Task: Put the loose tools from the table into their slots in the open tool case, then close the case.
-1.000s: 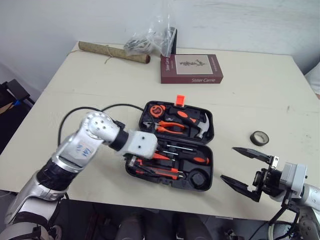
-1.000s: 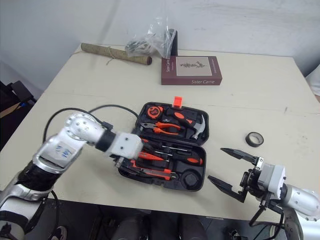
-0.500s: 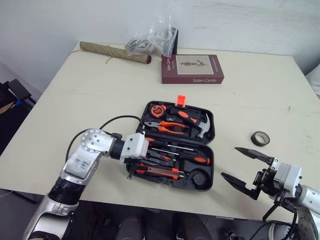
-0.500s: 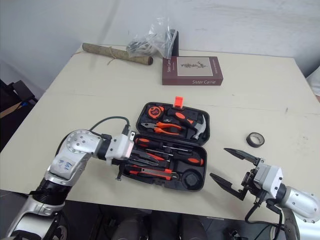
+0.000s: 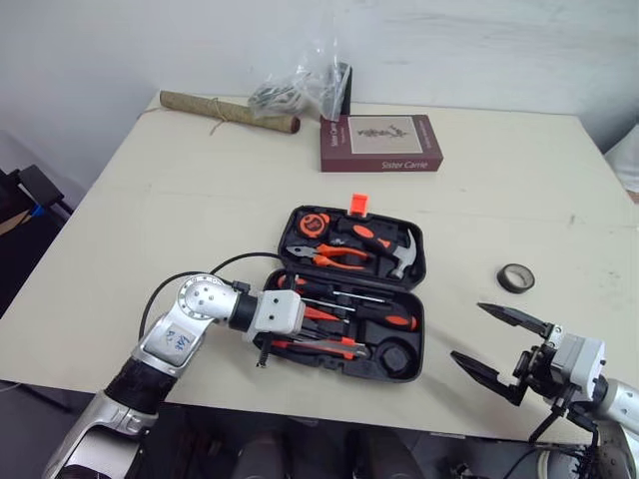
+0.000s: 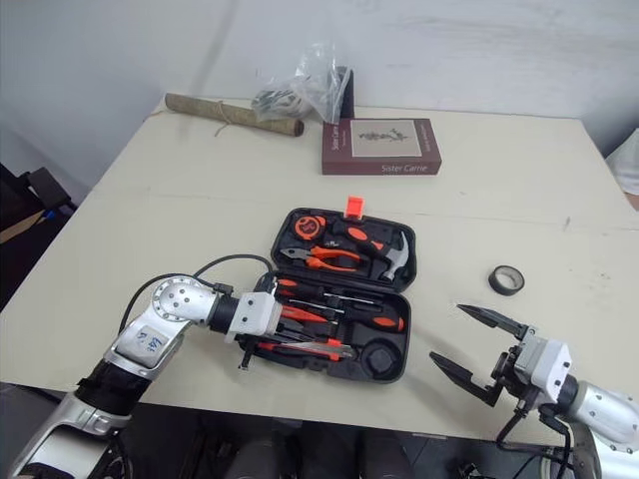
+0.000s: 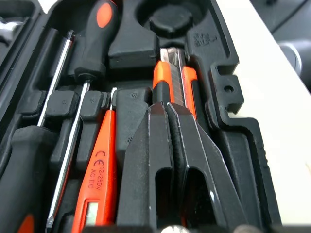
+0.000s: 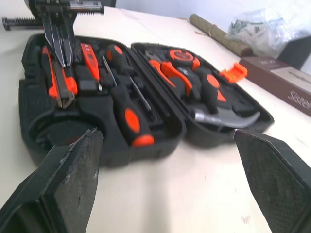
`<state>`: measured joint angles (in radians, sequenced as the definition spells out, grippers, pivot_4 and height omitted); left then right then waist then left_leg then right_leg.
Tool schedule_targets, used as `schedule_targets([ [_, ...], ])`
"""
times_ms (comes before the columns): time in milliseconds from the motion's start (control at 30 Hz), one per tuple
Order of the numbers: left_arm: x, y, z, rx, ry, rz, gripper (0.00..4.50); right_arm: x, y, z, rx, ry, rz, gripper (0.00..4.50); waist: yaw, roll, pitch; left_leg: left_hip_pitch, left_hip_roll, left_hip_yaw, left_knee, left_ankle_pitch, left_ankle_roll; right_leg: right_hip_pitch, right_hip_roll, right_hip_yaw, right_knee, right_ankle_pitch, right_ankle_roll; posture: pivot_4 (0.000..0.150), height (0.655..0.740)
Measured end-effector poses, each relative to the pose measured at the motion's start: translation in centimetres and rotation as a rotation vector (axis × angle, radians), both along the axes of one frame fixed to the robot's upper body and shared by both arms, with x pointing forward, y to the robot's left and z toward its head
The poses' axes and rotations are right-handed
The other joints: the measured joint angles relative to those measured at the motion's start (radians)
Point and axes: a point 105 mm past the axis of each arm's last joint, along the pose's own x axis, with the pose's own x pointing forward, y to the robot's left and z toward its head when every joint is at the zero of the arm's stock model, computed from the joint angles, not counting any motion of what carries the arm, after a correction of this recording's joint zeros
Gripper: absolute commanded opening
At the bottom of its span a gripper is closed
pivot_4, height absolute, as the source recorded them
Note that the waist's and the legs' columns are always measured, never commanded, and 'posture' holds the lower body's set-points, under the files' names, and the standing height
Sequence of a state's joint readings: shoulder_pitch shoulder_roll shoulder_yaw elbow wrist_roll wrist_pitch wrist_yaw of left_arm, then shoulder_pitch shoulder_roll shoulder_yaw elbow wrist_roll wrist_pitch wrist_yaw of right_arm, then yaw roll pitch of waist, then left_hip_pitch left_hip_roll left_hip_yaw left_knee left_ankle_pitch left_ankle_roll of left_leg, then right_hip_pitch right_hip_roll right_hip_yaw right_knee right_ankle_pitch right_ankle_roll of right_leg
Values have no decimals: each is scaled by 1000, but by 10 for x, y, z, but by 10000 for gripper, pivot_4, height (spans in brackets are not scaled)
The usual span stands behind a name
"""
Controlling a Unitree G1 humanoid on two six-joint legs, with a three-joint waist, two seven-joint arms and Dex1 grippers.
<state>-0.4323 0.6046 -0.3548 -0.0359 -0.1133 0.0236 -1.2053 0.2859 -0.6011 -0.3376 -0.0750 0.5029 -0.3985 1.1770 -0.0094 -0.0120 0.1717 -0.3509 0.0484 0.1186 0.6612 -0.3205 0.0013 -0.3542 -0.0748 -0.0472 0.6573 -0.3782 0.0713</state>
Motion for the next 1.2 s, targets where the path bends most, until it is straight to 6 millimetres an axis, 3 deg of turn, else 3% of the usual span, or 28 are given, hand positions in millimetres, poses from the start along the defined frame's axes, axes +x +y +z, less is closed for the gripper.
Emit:
schedule_targets([
  [100, 3, -1, -7, 52, -8, 15, 344, -3, -6, -4, -5, -1, -9, 45000, -4, 4, -9, 2, 0, 0, -1, 0, 0, 3, 0, 0, -1, 0, 0, 1500, 7400],
  [233, 4, -2, -9, 46, -19, 26, 344, -5, -12, -8, 5, -9, -31, 45000, -3, 3, -13, 19, -1, 0, -10, -4, 6, 18, -1, 1, -8, 0, 0, 1500, 7400],
  [367, 5, 3, -6, -16, -17, 31, 344, -4, -24, -13, 41, -7, -91, 45000, -4, 3, -14, 16, -1, 1, -12, -4, 5, 15, -2, 1, -8, 0, 0, 1500, 7400],
  [433, 4, 10, -5, -61, 34, 58, 344, -3, -41, -12, 50, -14, -174, 45000, -5, 3, -12, 15, -1, 1, -12, -2, 1, 13, -2, 1, -8, -1, 0, 1500, 7400],
  [533, 7, 19, 7, -175, 50, 95, 7784, -7, -85, -14, 82, -30, -387, 45000, -5, 1, -10, 14, -1, 1, -12, -1, 0, 13, -2, 0, -10, -1, 0, 1500, 7400],
  [633, 20, 38, 38, -337, -4, 209, 21070, -28, -122, -25, 71, 2, -557, 45000, 5, 1, -9, 14, -1, 0, -13, -2, 1, 13, -2, 0, -11, -1, 0, 1500, 7400],
  [700, 27, 61, 58, -410, -44, 311, 30452, -44, -142, -31, 63, 14, -669, 45000, 3, 2, -8, 14, -1, 0, -14, -2, 1, 13, -2, 0, -12, -1, 0, 1500, 7400],
  [800, 34, 110, 69, -428, -68, 500, 42896, -72, -171, -32, 47, 17, -832, 45000, -12, 5, -6, 15, -1, 0, -15, -2, 2, 13, -2, 0, -12, -1, -1, 1500, 7400],
  [867, 37, 145, 66, -431, -72, 649, 44148, -86, -183, -31, 36, 16, -901, 45000, -22, 6, -5, 16, -1, 0, -16, -3, 3, 13, -2, 0, -12, -1, -1, 1500, 7400],
  [933, 36, 198, 59, -417, -86, 861, 44148, -101, -195, -30, 26, 1, -986, 45000, -34, 6, -3, 16, 0, 0, -18, -3, 3, 12, -2, 0, -11, -1, -2, 1500, 7400],
  [1033, 18, 275, 51, -400, -132, 1158, 44148, -118, -212, -33, 32, 0, -1114, 45000, -44, 3, -1, 16, -1, 0, -23, -2, 2, 10, -3, 0, -12, -2, -2, 1500, 7400],
  [1100, 10, 299, 49, -399, -164, 1247, 44148, -122, -215, -37, 32, 14, -1149, 45000, -43, 1, 0, 16, -1, 0, -23, -2, 2, 10, -4, 0, -12, -2, -2, 1500, 7400],
  [1200, 5, 314, 44, -410, -191, 1316, 44148, -109, -215, -37, 37, 17, -1132, 45000, -37, 1, 0, 16, -3, 0, -23, -3, 3, 11, -6, 0, -12, -1, -2, 1500, 7400],
])
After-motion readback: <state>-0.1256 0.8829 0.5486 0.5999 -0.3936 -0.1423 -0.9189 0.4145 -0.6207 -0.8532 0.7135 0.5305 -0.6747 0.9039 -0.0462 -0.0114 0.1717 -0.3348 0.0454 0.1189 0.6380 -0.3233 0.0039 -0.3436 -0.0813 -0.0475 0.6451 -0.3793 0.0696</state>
